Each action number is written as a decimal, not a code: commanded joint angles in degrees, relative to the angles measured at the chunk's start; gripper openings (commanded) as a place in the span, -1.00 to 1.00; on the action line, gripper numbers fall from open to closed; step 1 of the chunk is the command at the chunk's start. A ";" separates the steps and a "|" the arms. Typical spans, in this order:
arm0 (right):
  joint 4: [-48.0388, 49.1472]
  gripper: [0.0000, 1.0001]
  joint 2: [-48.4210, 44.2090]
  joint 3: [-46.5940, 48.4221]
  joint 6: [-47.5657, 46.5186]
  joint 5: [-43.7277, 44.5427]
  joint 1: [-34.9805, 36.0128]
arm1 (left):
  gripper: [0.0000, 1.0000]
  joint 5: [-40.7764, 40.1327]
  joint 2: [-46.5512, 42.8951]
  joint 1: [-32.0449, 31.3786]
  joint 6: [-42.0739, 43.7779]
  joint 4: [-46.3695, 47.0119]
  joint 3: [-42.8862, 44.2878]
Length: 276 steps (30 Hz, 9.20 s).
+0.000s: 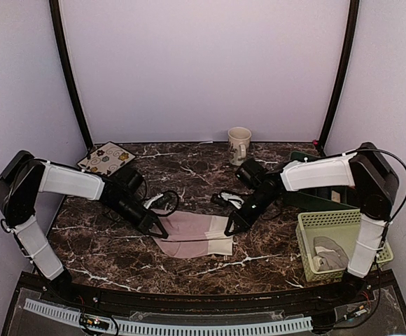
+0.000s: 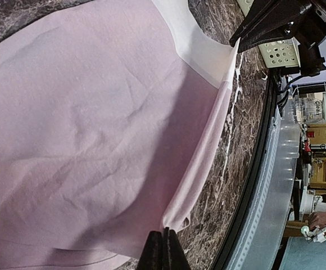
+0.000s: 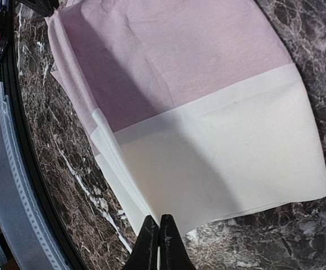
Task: Roll the underwear
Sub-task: Fold the underwear at the center of the board, then smooth out the underwear at the center of the board, then move the underwear to the center of the board, then smooth out the underwear at the center of the board, then pick up the underwear from the center of the board.
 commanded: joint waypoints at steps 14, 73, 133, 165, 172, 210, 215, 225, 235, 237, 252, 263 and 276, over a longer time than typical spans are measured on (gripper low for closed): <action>-4.13 -0.98 -0.72 -2.05 -2.76 1.39 1.52 | -0.99 0.32 -0.71 -2.59 0.97 -0.69 -1.93; 34.88 -0.97 -10.77 -26.32 56.48 -1.65 -0.36 | -0.12 -18.50 7.06 -28.36 26.31 20.86 10.78; 28.47 -1.00 -8.21 -30.52 54.55 1.23 2.84 | -1.00 -29.66 13.33 -31.69 22.43 33.57 12.27; 12.11 -0.52 -19.93 -22.63 43.39 4.26 2.43 | -0.11 -31.12 -2.37 -28.50 11.62 20.60 6.49; 14.02 -0.54 -8.30 -11.05 40.93 1.20 4.53 | -0.14 -31.91 -12.45 -23.01 1.48 17.28 -4.74; 6.52 -0.41 -8.62 -6.40 33.41 2.67 7.69 | -0.22 -27.56 -22.21 -15.46 -12.02 -2.26 -2.97; 7.91 -0.42 -5.42 -4.22 35.70 5.07 4.60 | -0.26 -25.08 -14.98 -9.09 -12.23 -1.52 3.20; 12.84 -0.56 3.46 -3.12 38.02 4.81 2.38 | -0.44 -25.09 -1.28 -2.95 -13.66 0.42 6.66; 11.15 -0.61 6.23 -5.59 33.52 6.09 2.11 | -0.60 -29.19 0.12 -0.09 -14.65 -2.39 -1.12; 9.70 -0.61 6.96 -3.95 32.08 6.43 2.13 | -0.62 -30.67 -1.70 0.66 -15.28 -2.72 -2.11; 14.84 -0.24 -21.21 -9.12 17.75 12.74 7.23 | -0.06 -24.83 -27.73 -2.00 1.17 -0.23 -3.33; 34.52 1.00 -39.32 -19.05 5.85 40.12 7.34 | 0.98 -31.03 -37.73 -7.31 8.77 13.79 -5.10; 27.65 -0.03 -35.92 -32.39 -17.66 22.34 17.57 | 0.65 -24.66 -29.17 -21.65 29.81 16.45 -17.19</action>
